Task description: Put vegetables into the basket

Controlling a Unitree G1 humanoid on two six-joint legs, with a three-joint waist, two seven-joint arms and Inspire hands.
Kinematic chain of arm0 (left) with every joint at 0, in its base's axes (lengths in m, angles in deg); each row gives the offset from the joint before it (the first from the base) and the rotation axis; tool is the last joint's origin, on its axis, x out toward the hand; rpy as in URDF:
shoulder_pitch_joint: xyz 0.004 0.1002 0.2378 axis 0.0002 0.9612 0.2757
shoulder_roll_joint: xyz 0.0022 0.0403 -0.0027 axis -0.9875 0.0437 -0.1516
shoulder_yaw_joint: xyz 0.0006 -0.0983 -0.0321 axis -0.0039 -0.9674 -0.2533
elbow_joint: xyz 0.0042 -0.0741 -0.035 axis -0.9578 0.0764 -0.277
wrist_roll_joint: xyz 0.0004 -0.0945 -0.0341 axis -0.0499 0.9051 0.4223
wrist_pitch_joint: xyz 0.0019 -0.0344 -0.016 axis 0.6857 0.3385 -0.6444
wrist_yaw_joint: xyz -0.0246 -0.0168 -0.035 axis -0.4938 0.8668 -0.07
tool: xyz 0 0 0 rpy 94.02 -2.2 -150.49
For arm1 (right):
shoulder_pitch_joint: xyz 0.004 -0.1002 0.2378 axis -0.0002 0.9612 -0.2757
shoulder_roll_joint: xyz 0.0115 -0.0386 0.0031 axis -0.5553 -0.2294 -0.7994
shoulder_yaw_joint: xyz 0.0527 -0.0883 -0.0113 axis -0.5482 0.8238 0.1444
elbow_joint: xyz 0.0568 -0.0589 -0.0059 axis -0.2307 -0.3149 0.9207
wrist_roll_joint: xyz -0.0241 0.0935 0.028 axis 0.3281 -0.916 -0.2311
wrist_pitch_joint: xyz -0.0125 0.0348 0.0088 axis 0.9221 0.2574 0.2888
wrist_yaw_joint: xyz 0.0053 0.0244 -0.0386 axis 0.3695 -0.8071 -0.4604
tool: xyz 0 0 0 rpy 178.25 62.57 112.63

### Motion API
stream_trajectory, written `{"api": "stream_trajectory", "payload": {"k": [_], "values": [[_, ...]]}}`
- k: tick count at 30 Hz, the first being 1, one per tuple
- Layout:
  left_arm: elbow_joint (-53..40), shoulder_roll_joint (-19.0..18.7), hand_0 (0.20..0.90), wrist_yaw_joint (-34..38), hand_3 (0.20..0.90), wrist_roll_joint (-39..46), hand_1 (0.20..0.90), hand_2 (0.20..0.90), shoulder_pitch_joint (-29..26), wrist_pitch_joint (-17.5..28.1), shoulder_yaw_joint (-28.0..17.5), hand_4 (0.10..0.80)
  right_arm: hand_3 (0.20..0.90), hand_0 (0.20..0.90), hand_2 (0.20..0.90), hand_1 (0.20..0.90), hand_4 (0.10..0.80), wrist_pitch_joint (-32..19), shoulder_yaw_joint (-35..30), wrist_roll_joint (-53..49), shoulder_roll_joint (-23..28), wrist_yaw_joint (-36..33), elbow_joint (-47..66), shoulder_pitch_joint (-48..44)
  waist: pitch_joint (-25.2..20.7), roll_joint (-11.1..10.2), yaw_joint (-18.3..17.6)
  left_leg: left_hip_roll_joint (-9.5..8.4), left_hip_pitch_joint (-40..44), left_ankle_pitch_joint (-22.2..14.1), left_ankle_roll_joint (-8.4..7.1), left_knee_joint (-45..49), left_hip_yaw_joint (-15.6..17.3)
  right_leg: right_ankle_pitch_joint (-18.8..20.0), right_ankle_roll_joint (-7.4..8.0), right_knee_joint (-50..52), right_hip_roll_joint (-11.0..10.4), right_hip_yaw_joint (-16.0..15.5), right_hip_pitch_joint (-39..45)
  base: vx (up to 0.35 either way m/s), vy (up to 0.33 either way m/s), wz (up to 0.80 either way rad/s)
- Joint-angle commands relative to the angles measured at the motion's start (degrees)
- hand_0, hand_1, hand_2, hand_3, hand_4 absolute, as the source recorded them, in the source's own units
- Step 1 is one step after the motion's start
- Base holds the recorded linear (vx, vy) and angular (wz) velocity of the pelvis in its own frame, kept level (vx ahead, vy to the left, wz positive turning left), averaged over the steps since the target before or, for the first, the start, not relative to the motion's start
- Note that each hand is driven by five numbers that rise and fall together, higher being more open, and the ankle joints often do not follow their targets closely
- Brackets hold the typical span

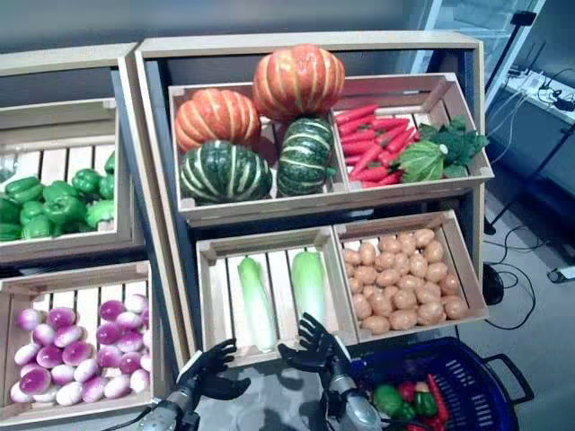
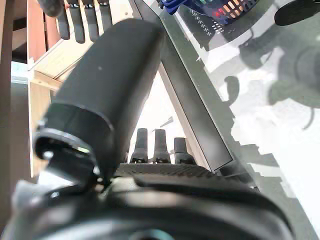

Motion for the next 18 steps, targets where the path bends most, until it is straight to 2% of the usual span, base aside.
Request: {"api": "stream_trajectory", "payload": {"k": [1,4,8,14,18], "values": [[-1.2,-0.2,0.9,0.3,0.9,-0.4,0.9,0.9,-6.2,4.7,1.1,0.8,0.9,0.9,0.9,0.9,0.8,-3.1,-1.6,-2.8,-1.5,4.8,2.2,-5.9,0.9,0.2,0.1,-3.61,0.7,-3.9,2.13,0.1,0.6,-0.3,-3.35,0.4,3.1,1.8,0.3,0.0,0.0,0.0],[-0.5,-0.1,0.9,-0.8,0.9,-0.3,0.9,0.9,-6.5,4.8,1.0,0.8,0.9,0.9,0.9,0.9,0.8,-3.3,-1.3,-3.0,-1.6,5.0,1.8,-6.1,0.9,0.1,0.2,-3.57,0.7,-3.9,2.11,0.2,0.7,-0.3,-3.37,0.4,3.0,1.7,0.3,0.0,0.0,0.0],[0.3,-0.2,0.9,1.6,0.9,-4.3,0.9,0.9,-6.6,5.3,2.0,0.8,0.9,0.9,0.9,0.9,0.8,-3.2,-1.6,-4.5,-1.8,5.2,0.6,-6.3,0.6,0.2,0.1,-3.6,0.9,-3.9,2.15,0.1,0.9,-0.3,-3.32,0.4,3.1,1.8,0.4,0.0,0.0,0.0],[0.6,-0.3,0.9,3.0,0.9,-5.1,0.9,0.9,-7.0,5.3,2.6,0.8,0.9,0.9,0.9,0.9,0.8,-2.3,-2.6,-9.6,-2.9,6.1,-1.3,-6.4,0.5,0.4,0.0,-3.62,1.0,-3.9,2.14,0.1,1.1,-0.3,-3.27,0.3,3.0,1.8,0.5,0.0,0.0,0.0],[0.8,-0.2,0.9,3.3,0.9,-4.8,0.9,0.9,-7.1,5.7,2.9,0.8,0.9,0.9,0.9,0.9,0.8,-0.9,-3.1,-10.7,-3.2,4.2,-2.4,-6.4,0.6,0.6,-0.2,-3.62,1.0,-3.8,2.12,0.1,1.2,-0.2,-3.32,0.4,3.0,1.9,0.4,0.0,0.0,0.0]]}}
